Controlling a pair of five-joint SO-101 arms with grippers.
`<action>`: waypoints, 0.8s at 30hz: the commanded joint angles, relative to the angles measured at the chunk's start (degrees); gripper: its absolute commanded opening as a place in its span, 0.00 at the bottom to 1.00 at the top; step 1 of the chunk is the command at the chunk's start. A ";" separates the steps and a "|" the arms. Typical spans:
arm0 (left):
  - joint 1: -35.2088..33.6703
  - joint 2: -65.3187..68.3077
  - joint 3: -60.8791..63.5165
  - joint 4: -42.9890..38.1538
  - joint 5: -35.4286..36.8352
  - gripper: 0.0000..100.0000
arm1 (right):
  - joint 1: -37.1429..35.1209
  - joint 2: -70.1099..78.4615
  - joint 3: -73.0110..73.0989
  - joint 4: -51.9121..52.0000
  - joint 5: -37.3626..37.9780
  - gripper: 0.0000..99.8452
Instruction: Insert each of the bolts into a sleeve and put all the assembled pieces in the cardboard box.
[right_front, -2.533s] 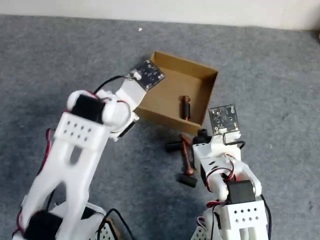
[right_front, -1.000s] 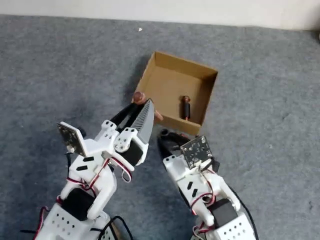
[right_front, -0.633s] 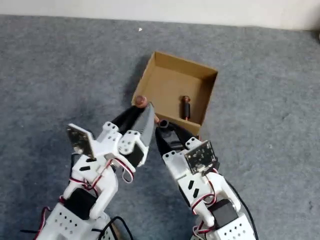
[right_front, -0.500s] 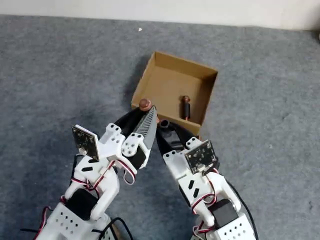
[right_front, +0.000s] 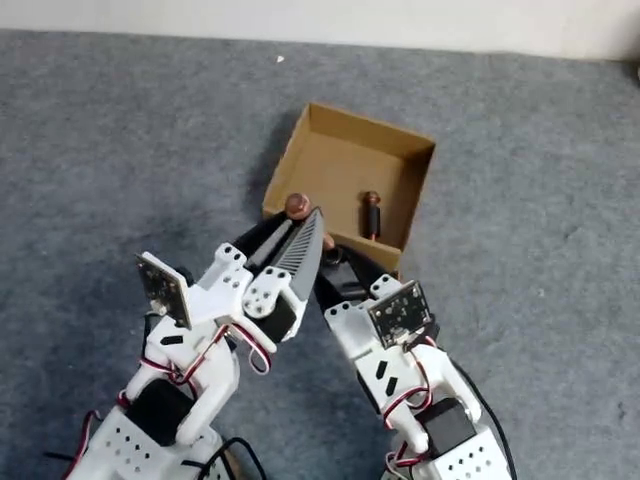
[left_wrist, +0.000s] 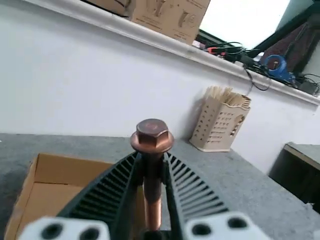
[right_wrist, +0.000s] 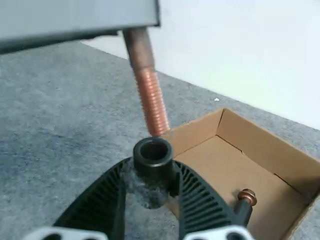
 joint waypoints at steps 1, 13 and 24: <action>1.71 -0.84 -4.09 -1.23 -0.79 0.01 | -0.48 -0.75 5.85 -2.07 0.62 0.01; 3.03 -0.75 -1.36 0.97 -2.55 0.01 | -0.13 -0.66 5.93 -1.98 0.70 0.00; 0.40 -0.75 2.77 2.73 -4.48 0.01 | 0.75 -0.66 5.93 -1.98 0.70 0.00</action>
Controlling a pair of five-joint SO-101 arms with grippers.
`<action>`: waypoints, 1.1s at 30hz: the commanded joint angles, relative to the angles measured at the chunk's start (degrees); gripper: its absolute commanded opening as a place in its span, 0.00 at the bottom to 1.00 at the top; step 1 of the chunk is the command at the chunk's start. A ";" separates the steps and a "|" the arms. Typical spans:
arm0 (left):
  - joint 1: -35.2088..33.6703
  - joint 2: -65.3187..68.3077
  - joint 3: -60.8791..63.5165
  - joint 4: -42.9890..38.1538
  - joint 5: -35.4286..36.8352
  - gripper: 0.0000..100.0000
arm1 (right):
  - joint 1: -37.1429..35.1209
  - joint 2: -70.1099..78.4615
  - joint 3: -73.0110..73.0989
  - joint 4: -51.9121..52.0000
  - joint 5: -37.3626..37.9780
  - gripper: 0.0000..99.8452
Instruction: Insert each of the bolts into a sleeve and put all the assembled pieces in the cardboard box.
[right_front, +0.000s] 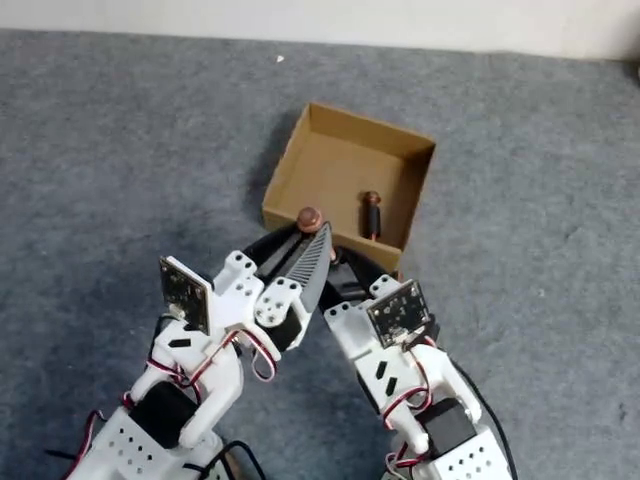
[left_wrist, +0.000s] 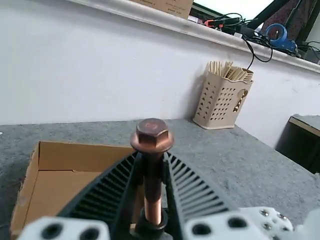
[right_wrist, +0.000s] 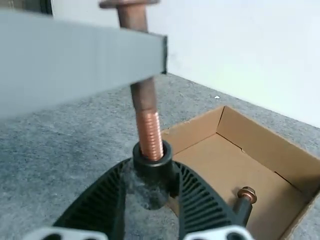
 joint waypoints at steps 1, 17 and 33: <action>-2.42 0.04 0.13 0.09 -0.44 0.01 | 0.66 -0.75 5.93 -1.98 0.62 0.00; 1.01 -0.04 1.71 13.63 -7.56 0.28 | 2.68 -0.75 5.93 -1.98 0.53 0.00; -9.27 -6.90 -13.41 36.22 -7.74 0.28 | 5.58 -0.75 6.02 -1.98 0.09 0.00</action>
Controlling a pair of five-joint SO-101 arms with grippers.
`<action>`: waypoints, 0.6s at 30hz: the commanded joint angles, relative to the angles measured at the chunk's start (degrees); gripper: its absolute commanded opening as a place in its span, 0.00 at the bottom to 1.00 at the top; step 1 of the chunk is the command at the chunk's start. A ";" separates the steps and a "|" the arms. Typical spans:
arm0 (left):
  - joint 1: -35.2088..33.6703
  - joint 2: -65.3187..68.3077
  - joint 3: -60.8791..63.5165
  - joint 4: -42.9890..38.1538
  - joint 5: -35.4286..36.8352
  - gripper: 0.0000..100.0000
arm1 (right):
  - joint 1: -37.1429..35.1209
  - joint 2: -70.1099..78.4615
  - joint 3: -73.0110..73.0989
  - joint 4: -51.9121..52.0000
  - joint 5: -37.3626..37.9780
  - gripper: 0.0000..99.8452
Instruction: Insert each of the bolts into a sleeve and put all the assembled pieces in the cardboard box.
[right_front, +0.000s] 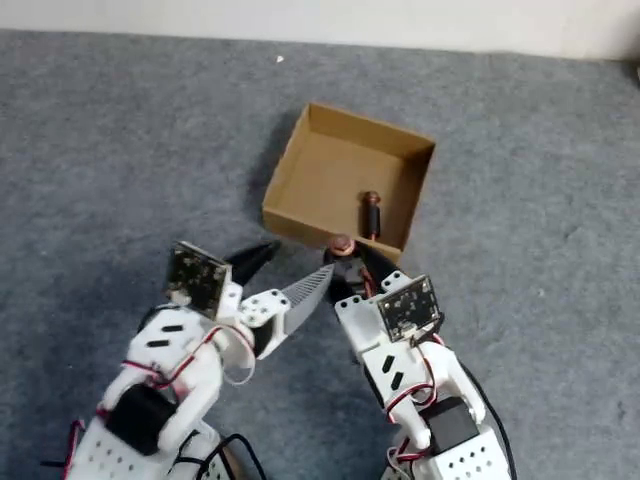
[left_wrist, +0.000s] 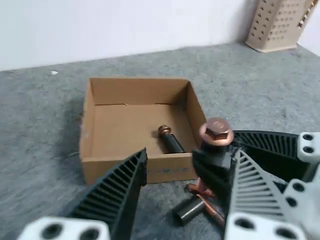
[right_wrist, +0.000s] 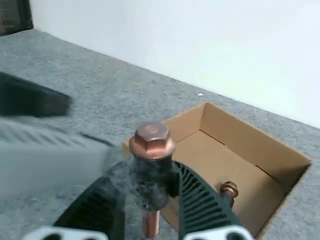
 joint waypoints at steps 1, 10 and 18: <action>-4.00 -7.69 -5.67 8.97 0.26 0.26 | 1.19 -0.84 6.02 -2.07 0.00 0.00; -19.03 -12.18 -0.75 15.21 -7.03 0.02 | 3.65 -0.84 6.11 -2.42 0.00 0.00; -26.68 -12.35 13.85 14.86 -7.30 0.01 | 4.88 -0.84 6.11 -2.42 0.00 0.00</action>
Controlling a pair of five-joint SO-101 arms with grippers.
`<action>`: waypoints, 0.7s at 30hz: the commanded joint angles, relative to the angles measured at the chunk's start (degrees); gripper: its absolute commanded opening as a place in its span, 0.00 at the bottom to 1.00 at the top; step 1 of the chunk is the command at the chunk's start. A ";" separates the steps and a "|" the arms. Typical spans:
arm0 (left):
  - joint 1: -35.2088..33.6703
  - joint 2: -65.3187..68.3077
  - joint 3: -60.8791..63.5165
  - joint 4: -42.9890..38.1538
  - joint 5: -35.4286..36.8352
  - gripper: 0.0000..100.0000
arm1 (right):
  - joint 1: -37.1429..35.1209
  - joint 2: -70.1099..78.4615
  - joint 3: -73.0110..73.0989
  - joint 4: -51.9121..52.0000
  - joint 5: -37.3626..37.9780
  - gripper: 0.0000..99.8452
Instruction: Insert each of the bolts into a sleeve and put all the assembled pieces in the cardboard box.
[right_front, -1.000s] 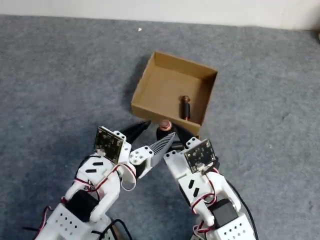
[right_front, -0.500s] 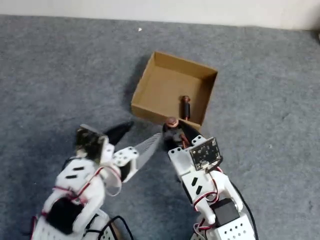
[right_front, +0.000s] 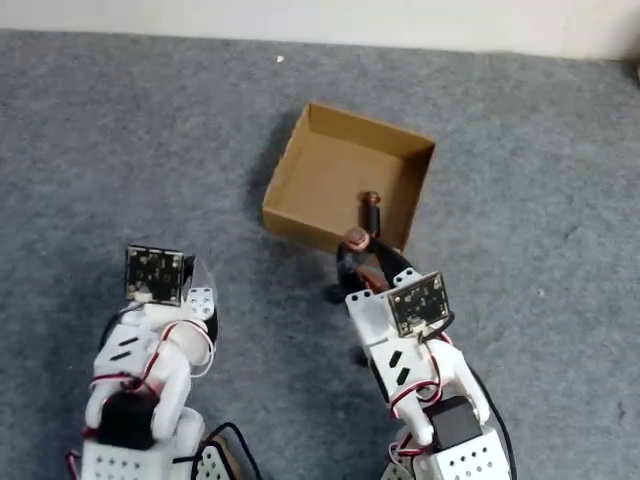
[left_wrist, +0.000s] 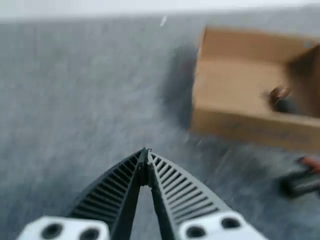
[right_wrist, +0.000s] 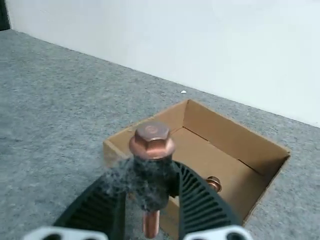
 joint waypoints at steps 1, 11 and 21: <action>-3.38 -0.40 7.16 -0.18 -0.62 0.01 | 1.01 -0.84 6.11 -2.42 -0.09 0.00; -4.09 -0.13 13.32 2.64 -0.53 0.01 | 1.10 -0.84 6.11 -2.42 -1.67 0.00; -4.18 -0.13 13.32 16.70 -0.62 0.01 | 7.96 -0.84 5.67 -2.15 -6.86 0.00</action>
